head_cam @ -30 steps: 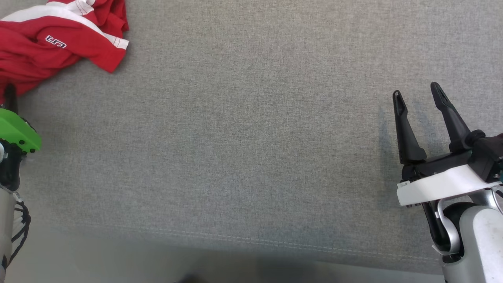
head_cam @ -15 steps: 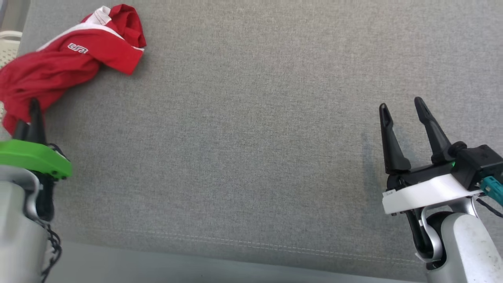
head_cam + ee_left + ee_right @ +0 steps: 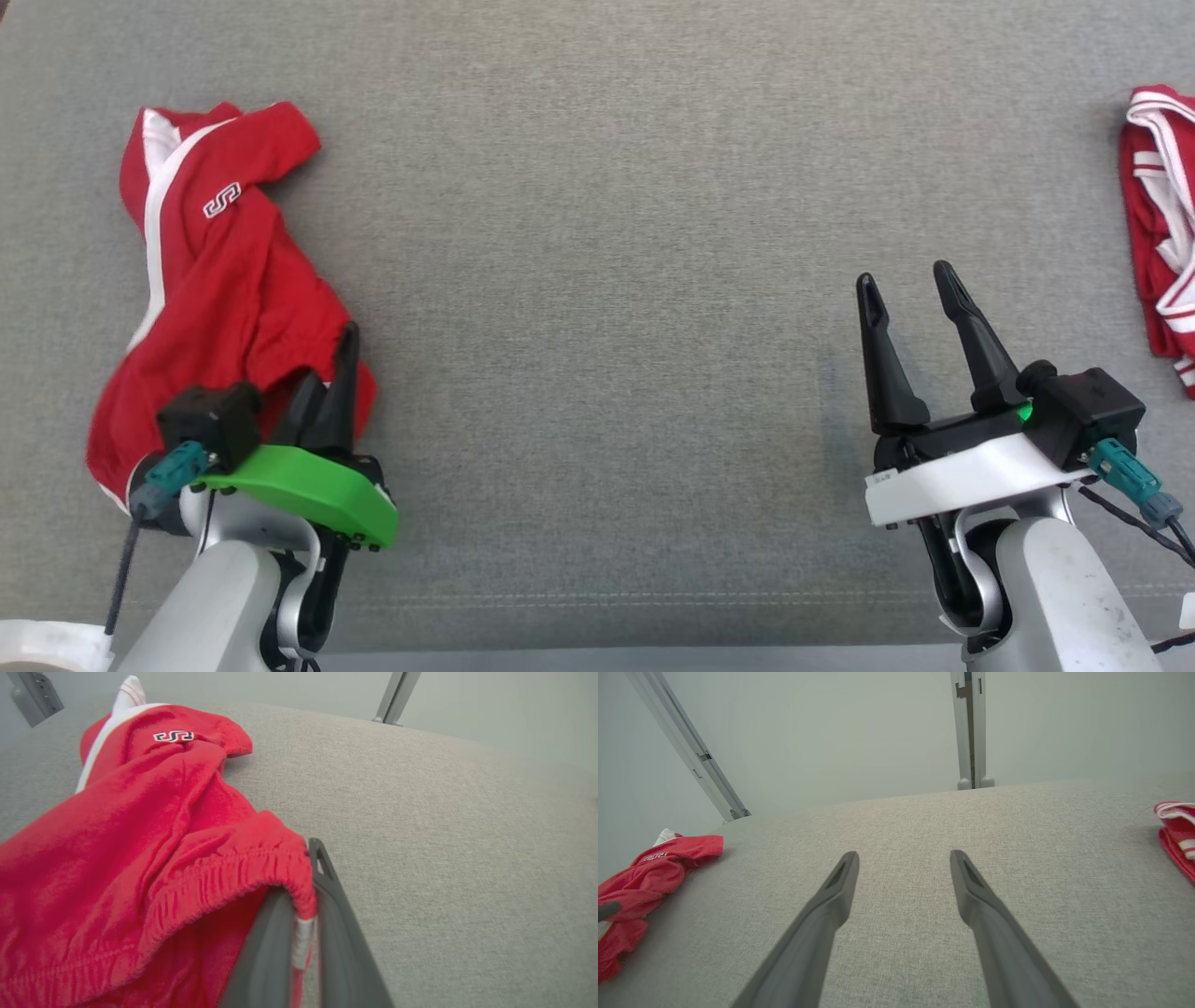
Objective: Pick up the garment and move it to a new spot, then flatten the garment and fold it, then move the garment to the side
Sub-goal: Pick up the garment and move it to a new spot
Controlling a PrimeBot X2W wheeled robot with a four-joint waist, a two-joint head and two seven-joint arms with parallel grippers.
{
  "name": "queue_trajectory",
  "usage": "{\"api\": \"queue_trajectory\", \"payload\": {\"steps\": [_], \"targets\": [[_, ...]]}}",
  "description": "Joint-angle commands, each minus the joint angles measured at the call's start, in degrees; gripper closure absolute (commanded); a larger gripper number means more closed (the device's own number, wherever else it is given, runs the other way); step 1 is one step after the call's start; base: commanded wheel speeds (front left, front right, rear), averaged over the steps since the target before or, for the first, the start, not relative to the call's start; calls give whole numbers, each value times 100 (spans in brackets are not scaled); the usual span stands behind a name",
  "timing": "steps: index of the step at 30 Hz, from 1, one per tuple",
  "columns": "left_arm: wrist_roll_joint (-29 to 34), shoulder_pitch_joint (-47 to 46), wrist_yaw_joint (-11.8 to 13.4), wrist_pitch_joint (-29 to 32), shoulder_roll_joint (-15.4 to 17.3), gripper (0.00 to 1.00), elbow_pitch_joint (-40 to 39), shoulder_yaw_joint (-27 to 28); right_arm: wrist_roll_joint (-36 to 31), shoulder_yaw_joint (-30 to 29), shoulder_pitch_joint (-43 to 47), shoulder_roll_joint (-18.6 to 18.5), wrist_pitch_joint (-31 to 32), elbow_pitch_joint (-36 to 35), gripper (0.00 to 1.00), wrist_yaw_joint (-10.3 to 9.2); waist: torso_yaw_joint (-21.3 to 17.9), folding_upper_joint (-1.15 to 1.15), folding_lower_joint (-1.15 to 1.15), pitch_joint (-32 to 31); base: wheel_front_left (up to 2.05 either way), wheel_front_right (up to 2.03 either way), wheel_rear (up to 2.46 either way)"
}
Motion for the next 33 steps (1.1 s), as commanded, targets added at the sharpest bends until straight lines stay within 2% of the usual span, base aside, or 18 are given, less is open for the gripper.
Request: {"api": "queue_trajectory", "payload": {"steps": [1,4,8,16,25,33], "targets": [[139,62,47,106,61,100,-161,-98,37,-1,-41,11,-76,61,0,-2,-403,0,0,-45,0,0,0],[249,51,81,329,115,100,-459,-276,105,49,-87,26,-182,184,0,-1,-709,0,0,-37,0,0,0],[355,-218,-2,663,71,100,-722,-554,193,29,-92,45,-303,329,0,-1,-1077,0,0,-7,0,0,0],[698,-961,-209,1255,-85,100,-755,-1077,524,176,-185,52,-468,550,0,-2,-1890,0,0,123,0,0,0],[714,-1778,-422,1415,-455,100,-13,-1224,786,231,-264,57,-505,617,0,-1,-2547,0,0,337,0,0,0],[735,-2511,-459,976,-837,100,1194,-1073,964,310,-289,56,-507,521,0,-1,-2918,0,0,507,0,0,0]]}}
